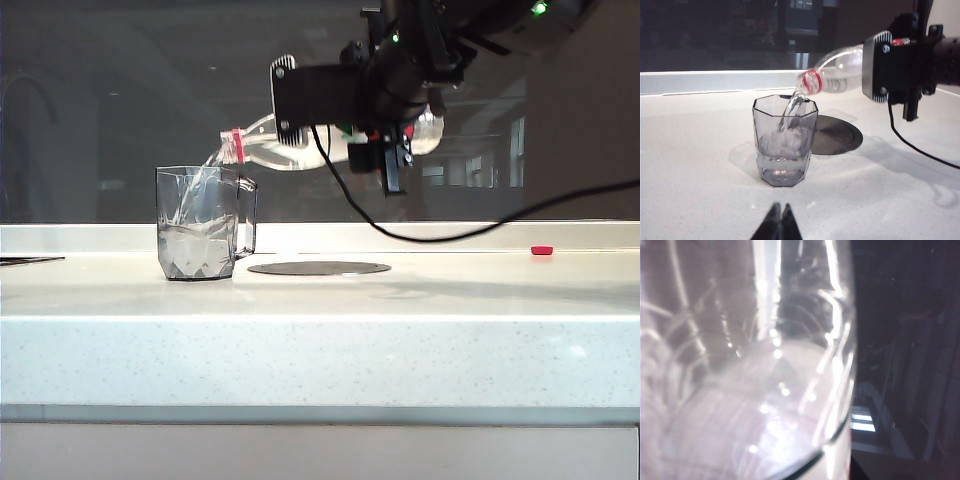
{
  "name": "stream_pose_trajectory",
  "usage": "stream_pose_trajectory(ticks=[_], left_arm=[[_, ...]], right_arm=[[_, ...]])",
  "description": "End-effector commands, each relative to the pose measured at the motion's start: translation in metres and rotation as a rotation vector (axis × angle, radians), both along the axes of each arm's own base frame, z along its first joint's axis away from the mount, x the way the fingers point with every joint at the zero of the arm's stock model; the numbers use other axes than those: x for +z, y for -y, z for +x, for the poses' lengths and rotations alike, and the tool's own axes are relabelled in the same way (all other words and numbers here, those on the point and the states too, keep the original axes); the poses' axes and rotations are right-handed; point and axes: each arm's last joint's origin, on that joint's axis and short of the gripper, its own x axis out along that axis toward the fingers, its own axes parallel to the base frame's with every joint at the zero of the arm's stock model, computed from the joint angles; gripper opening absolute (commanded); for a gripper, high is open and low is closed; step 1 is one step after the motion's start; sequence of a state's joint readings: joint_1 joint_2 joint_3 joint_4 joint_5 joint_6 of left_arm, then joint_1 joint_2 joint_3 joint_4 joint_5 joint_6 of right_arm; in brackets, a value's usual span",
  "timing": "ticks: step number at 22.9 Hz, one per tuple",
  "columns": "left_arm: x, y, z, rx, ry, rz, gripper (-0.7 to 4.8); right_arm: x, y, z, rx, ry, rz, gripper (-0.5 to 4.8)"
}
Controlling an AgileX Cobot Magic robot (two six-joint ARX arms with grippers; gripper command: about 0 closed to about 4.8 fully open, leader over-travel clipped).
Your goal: Pick up the mineral water bottle on the table and pour water into the mug until it's half full.
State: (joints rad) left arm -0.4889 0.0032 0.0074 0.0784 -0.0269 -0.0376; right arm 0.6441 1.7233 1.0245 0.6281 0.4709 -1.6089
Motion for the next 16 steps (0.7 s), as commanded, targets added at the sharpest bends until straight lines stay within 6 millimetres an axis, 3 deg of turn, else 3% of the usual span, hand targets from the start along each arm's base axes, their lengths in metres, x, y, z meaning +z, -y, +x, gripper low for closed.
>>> stream_pose_trajectory(ticks=[1,5,16], left_arm=[[0.0022,-0.0001,-0.0003,-0.003,0.016,-0.004,-0.04],[0.0024,-0.0001,-0.0003,-0.003,0.017,-0.004,-0.04],[0.0035,-0.0002,-0.0004,-0.003,0.028,-0.01,-0.04]], right_arm=[[0.0236,-0.0019,0.0017,-0.002,0.087,0.069,2.69],[0.0325,-0.0036,0.0042,-0.002,0.1,0.074,2.68],[0.0287,-0.0031,0.0048,-0.01,0.067,0.029,2.68]])
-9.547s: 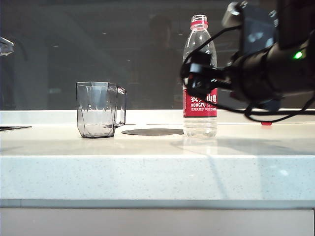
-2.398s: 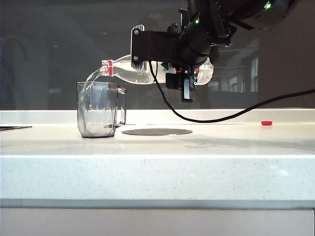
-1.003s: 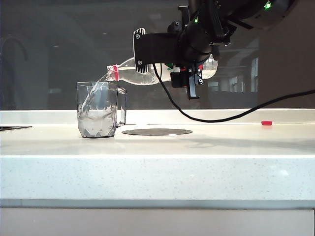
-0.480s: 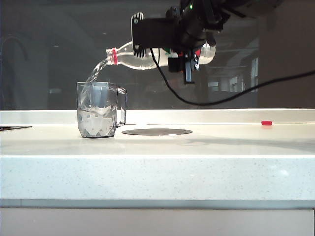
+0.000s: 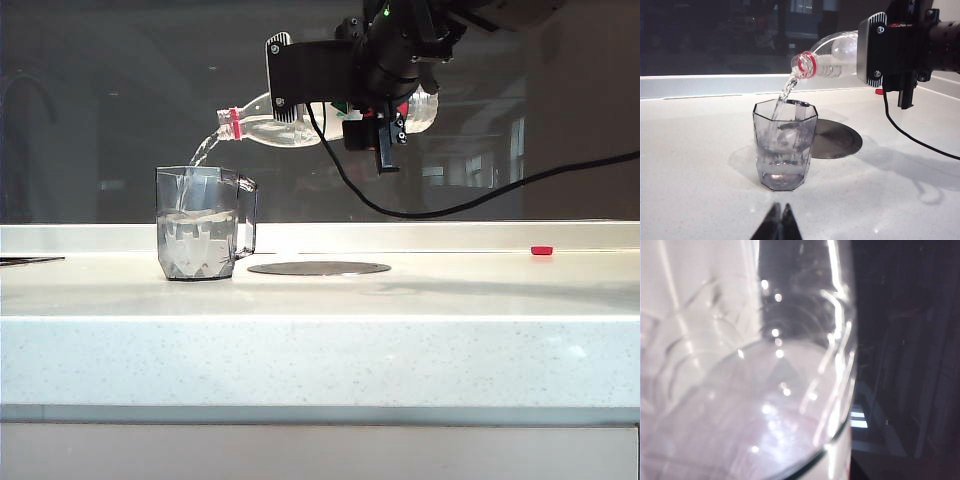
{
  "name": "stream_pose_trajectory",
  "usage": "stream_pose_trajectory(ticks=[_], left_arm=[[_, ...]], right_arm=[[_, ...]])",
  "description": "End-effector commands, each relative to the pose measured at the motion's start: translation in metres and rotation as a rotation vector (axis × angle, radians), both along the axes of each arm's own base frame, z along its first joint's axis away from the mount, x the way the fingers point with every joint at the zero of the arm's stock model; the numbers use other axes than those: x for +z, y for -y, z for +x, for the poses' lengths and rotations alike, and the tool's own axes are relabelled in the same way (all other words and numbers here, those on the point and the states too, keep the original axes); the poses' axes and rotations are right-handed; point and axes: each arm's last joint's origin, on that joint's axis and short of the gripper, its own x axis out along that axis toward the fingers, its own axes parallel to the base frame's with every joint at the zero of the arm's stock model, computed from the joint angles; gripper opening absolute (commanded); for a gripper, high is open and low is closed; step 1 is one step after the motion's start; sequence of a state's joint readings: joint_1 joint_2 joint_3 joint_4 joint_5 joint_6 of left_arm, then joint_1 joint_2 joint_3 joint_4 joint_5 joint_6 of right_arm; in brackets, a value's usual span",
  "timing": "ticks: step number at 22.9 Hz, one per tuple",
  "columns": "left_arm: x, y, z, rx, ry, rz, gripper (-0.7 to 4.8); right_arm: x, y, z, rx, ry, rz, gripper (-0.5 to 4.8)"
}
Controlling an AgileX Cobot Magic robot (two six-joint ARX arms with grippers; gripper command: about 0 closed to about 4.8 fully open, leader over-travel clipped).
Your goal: Pick up the mineral water bottle on the table and pour water into the mug until it's half full.
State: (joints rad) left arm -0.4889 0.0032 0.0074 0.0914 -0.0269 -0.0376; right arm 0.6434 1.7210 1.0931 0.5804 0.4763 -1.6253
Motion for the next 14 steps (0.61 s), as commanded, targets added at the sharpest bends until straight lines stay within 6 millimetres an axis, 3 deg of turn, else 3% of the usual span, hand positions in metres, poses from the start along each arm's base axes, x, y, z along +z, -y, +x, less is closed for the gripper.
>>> stream_pose_trajectory(ticks=[1,14], left_arm=[[0.0023,-0.0001,-0.0003,-0.003,0.017,-0.004,-0.04],[0.0022,-0.0001,-0.0003,-0.003,0.016,-0.004,-0.04]], right_arm=[[0.0101,0.0012,-0.0004,-0.006,0.046,0.03,2.68],[0.01,0.0021,-0.0002,-0.029,0.054,-0.025,2.59]])
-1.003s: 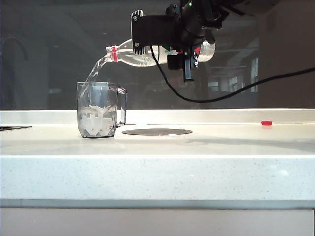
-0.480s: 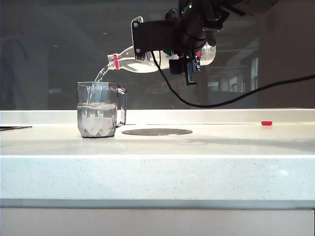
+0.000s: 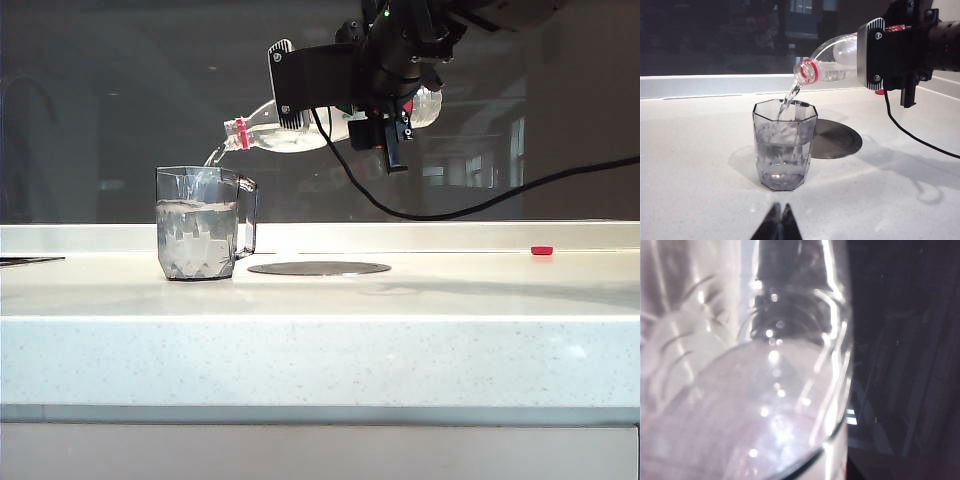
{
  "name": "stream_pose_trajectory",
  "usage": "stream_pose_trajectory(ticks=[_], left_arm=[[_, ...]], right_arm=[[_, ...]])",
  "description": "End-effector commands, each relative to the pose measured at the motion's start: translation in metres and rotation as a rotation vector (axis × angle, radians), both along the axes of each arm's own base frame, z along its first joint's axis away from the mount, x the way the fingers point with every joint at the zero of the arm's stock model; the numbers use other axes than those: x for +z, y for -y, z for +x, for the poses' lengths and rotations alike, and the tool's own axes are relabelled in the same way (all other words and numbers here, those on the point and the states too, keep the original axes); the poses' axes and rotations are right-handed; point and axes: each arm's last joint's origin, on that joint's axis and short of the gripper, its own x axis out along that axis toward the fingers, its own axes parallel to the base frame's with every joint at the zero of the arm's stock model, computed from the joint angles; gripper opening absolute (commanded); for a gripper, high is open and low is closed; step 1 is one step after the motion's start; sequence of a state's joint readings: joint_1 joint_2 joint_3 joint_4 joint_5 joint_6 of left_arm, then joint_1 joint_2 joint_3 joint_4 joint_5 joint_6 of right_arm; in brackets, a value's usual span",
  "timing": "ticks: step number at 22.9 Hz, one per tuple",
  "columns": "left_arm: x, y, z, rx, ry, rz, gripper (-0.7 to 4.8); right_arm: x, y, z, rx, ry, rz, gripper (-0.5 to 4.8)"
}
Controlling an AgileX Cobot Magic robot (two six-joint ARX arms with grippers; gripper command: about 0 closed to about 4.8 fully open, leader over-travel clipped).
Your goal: Pick up the mineral water bottle on the table and pour water into the mug until it's half full.
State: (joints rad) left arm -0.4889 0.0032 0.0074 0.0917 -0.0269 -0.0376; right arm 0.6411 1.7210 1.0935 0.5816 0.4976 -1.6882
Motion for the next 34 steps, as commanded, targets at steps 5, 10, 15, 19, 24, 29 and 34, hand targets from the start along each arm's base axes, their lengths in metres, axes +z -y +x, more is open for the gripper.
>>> stream_pose_trajectory(ticks=[5,10,15,19,24,29,34], left_arm=[[0.002,0.0,0.0,-0.003,0.016,-0.004,-0.04],[0.002,0.0,0.0,-0.003,0.016,-0.004,-0.04],[0.001,0.0,0.0,-0.003,0.006,0.001,-0.04],[0.001,0.0,0.0,-0.003,0.001,0.004,-0.04],[0.001,0.0,0.0,-0.003,0.002,0.004,-0.04],[0.001,0.0,0.0,-0.003,0.004,0.003,-0.04],[0.001,0.0,0.0,-0.003,0.004,0.003,-0.04]], right_arm=[[0.008,0.0,-0.001,0.0,0.029,0.045,2.6],[-0.006,0.001,-0.003,-0.013,-0.118,0.125,2.59],[-0.007,-0.001,-0.004,-0.031,-0.152,0.321,2.59],[-0.007,-0.001,-0.004,-0.042,-0.167,0.436,2.59],[-0.006,-0.005,-0.007,-0.046,-0.192,0.611,2.58],[-0.003,-0.008,-0.01,-0.054,-0.237,0.961,1.98],[-0.001,-0.007,-0.01,-0.068,-0.255,1.176,1.98]])
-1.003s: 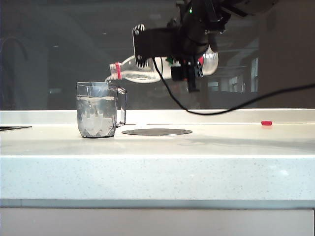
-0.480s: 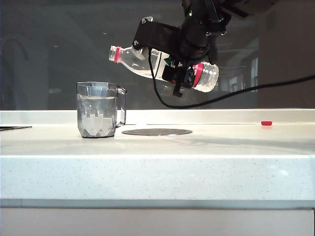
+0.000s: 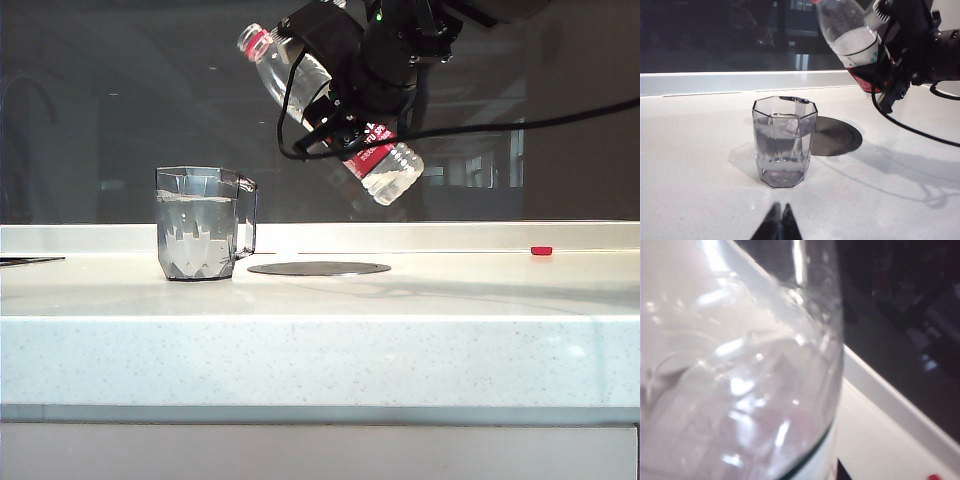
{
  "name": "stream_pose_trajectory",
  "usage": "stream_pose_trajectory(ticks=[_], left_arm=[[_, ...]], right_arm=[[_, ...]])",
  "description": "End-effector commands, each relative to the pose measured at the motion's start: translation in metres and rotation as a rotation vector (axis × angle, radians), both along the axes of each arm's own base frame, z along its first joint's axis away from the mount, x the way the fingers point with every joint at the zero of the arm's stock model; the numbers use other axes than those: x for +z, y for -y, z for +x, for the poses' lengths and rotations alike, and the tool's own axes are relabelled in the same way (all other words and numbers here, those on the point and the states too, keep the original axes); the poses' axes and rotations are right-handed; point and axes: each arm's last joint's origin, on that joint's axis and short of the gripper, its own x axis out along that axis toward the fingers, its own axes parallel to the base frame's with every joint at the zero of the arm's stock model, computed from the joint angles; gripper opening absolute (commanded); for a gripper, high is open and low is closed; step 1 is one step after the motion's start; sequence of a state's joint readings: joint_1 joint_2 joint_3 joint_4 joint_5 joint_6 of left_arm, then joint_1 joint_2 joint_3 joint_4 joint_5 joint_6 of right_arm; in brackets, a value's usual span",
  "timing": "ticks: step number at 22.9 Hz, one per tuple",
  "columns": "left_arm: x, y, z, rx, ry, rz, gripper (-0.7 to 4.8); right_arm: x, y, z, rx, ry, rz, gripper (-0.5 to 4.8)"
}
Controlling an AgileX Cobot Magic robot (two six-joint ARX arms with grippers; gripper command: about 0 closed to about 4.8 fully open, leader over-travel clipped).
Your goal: Pick up the mineral water bottle on the table and pour water into the mug until it's half full.
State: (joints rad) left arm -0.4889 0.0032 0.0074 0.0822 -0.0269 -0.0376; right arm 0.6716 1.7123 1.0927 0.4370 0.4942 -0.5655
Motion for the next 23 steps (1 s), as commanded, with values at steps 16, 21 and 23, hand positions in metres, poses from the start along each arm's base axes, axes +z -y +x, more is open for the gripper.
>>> stream_pose_trajectory(ticks=[16,21,23], left_arm=[[0.002,0.0,0.0,-0.003,0.011,-0.001,-0.04],[0.002,0.0,0.0,-0.003,0.012,-0.002,-0.04],[0.002,0.0,0.0,-0.003,0.012,-0.002,-0.04]], right_arm=[[-0.031,0.076,-0.038,-0.004,0.026,0.781,2.02],[-0.057,0.099,-0.047,-0.03,0.095,0.824,2.02],[-0.065,0.103,-0.043,-0.05,0.087,0.815,2.03]])
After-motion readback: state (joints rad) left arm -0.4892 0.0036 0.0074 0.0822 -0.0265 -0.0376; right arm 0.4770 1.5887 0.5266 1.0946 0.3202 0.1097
